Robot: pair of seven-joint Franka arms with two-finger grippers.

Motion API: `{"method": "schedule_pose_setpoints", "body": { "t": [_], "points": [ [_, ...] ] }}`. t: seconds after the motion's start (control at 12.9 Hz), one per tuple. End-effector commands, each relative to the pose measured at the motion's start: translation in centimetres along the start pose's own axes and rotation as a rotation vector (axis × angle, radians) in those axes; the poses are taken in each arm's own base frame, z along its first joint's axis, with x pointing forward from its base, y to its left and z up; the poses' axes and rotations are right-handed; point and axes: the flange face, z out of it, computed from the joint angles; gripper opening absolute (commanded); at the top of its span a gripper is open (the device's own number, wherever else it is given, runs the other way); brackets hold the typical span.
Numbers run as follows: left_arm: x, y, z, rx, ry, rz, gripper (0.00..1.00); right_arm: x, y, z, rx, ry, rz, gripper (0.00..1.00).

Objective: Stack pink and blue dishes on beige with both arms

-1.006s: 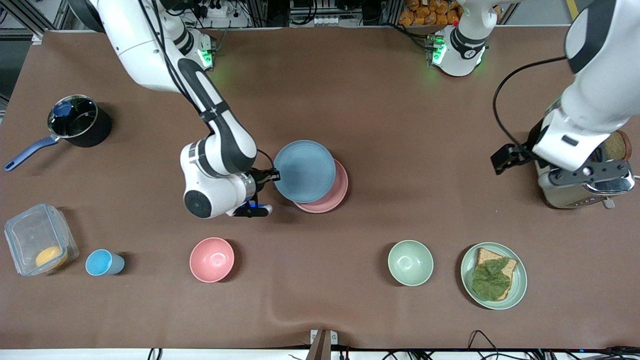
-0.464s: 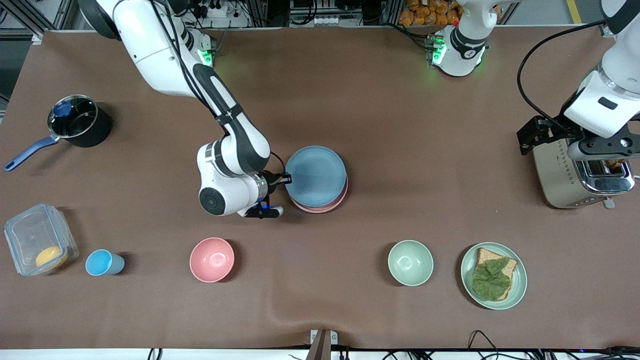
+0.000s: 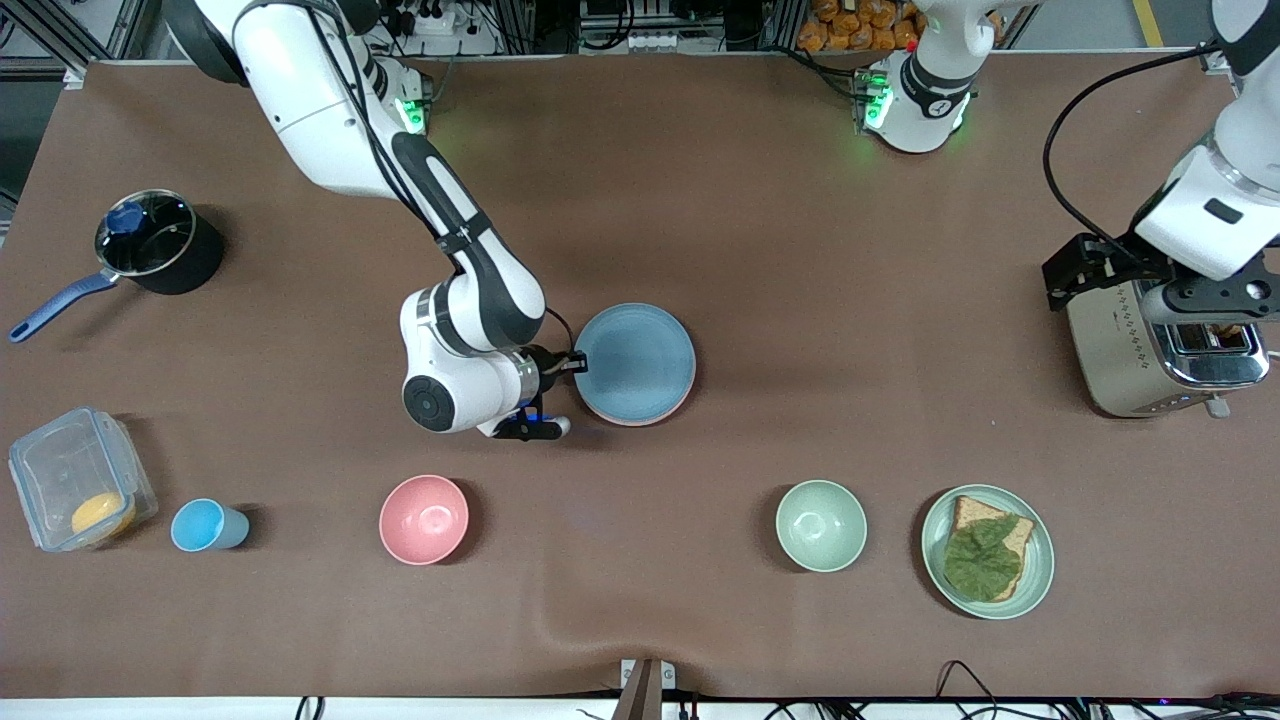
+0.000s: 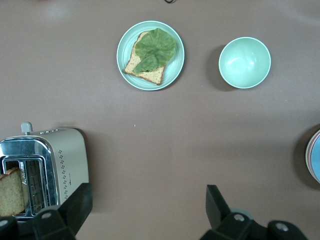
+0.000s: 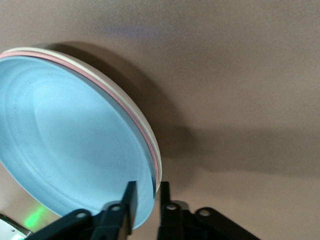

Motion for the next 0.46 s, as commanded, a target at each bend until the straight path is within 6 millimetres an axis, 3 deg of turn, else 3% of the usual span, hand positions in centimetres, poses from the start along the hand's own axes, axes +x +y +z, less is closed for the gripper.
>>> {"method": "schedule_pose_setpoints", "body": {
  "t": [0.0,0.23,0.39],
  "points": [
    [0.7,0.1,1.3,-0.060,-0.007,0.007,1.00,0.4,-0.7,-0.5,0.026,0.010,-0.004,1.00],
    [0.8,0.4,1.1,-0.052,0.007,0.018,1.00,1.0,-0.2,-3.5,0.047,0.045,-0.004,1.00],
    [0.4,0.5,0.6,-0.051,0.012,0.001,1.00,1.6,1.9,-6.2,0.061,0.049,0.018,1.00]
  ]
}}
